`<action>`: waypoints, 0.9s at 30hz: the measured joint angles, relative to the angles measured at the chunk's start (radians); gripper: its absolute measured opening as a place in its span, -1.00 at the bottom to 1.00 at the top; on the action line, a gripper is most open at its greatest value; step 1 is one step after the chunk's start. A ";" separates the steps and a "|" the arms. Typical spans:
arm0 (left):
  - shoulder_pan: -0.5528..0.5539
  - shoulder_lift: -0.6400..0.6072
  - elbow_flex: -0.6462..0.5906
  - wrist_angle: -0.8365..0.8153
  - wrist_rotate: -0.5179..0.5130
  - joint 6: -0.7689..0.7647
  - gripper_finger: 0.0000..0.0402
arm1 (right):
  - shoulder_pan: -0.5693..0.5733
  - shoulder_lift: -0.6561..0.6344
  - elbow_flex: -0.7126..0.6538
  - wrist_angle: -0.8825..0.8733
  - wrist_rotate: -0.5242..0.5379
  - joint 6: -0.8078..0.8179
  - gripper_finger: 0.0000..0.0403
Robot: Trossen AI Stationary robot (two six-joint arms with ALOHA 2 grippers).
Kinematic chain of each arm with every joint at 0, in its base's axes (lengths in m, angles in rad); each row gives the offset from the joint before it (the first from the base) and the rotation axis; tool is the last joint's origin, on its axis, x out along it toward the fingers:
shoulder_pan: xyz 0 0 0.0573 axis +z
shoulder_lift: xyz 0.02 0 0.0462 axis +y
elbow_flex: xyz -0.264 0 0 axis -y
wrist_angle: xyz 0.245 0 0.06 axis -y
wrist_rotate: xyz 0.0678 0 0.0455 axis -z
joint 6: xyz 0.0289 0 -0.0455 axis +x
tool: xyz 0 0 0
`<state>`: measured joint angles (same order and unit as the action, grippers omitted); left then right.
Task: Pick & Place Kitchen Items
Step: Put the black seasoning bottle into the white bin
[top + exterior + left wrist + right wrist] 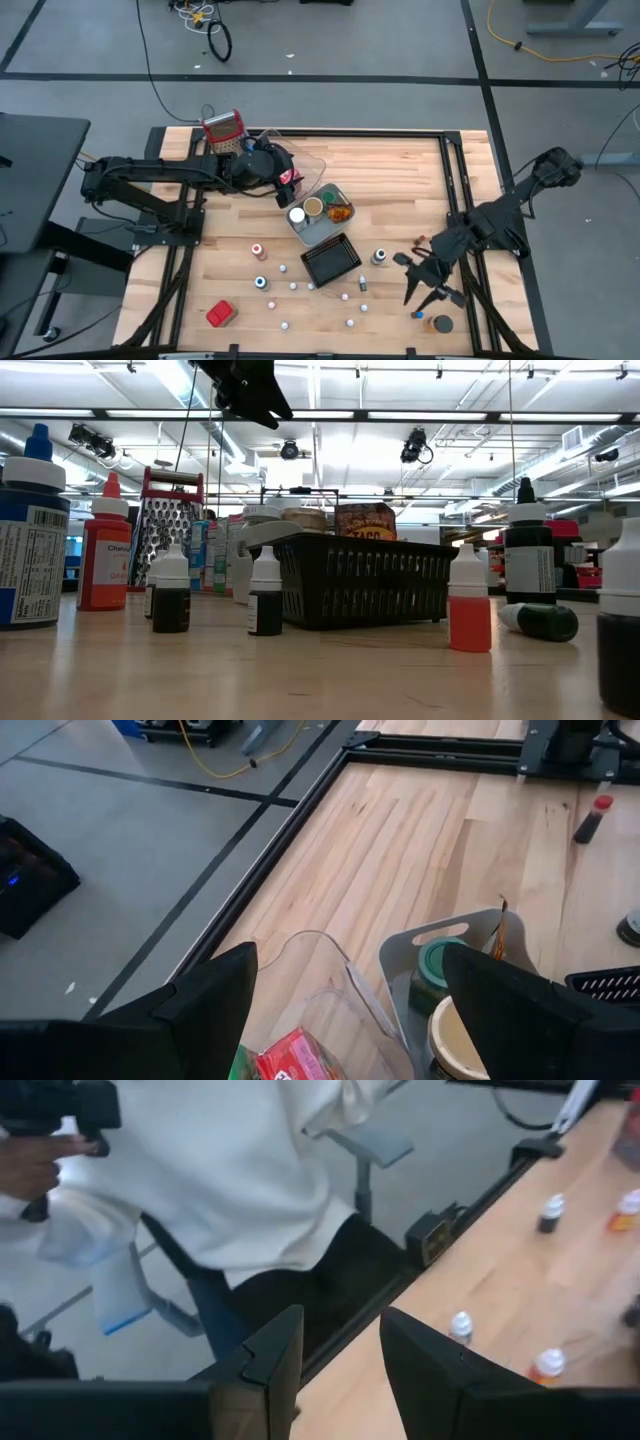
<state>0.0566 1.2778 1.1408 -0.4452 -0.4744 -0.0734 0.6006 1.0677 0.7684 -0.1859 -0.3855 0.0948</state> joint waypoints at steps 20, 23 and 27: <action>0.000 0.000 0.000 0.041 0.000 0.004 0.63 | 0.058 -0.007 -0.106 0.234 0.037 0.067 -0.27; 0.000 0.000 0.000 0.065 0.000 0.002 0.63 | 0.065 -0.007 -0.106 0.262 -0.023 0.044 -0.27; 0.000 0.000 0.000 0.069 0.000 0.028 0.63 | 0.071 -0.007 -0.106 0.257 -0.025 0.017 -0.20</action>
<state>0.0567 1.2778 1.1408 -0.3762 -0.4740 -0.0450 0.6717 1.0603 0.6628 0.0710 -0.4104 0.1117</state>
